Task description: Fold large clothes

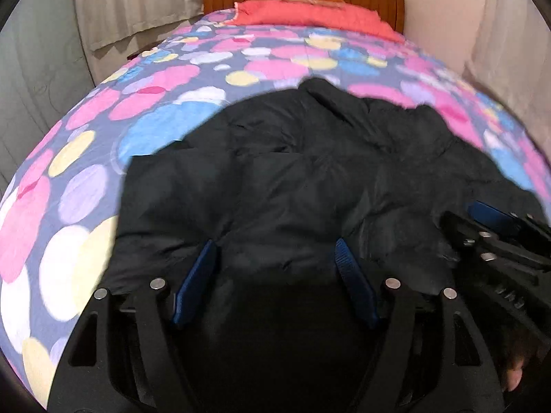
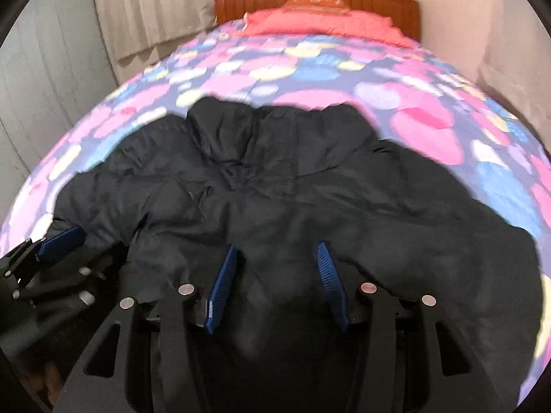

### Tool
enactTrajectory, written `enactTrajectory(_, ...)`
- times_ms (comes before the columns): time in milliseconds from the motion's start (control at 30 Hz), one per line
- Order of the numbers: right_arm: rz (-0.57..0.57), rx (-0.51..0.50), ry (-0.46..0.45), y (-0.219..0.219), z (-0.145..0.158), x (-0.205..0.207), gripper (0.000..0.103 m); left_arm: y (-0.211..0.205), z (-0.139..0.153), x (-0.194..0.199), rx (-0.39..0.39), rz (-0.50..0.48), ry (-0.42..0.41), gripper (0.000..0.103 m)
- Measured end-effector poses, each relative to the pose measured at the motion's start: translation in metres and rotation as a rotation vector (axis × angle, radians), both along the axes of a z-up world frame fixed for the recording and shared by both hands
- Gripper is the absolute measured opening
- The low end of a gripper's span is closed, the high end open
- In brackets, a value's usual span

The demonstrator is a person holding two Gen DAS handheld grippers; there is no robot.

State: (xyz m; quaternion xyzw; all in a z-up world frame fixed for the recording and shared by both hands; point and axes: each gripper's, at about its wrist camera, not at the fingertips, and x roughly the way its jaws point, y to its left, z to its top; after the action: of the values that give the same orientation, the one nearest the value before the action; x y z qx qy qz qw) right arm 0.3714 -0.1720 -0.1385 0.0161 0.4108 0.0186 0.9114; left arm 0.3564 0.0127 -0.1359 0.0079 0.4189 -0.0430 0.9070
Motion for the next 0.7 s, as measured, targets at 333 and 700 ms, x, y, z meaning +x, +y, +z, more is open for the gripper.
enactTrajectory(333,-0.154,-0.022,0.033,-0.053,-0.026,-0.042,0.050,0.025,-0.016,-0.016,0.067,0.046,0.016,0.073)
enactTrajectory(700,-0.230,0.024,-0.009,-0.116,0.009,-0.187,0.064,0.092,0.015,-0.129,-0.047,0.067,-0.001,0.079)
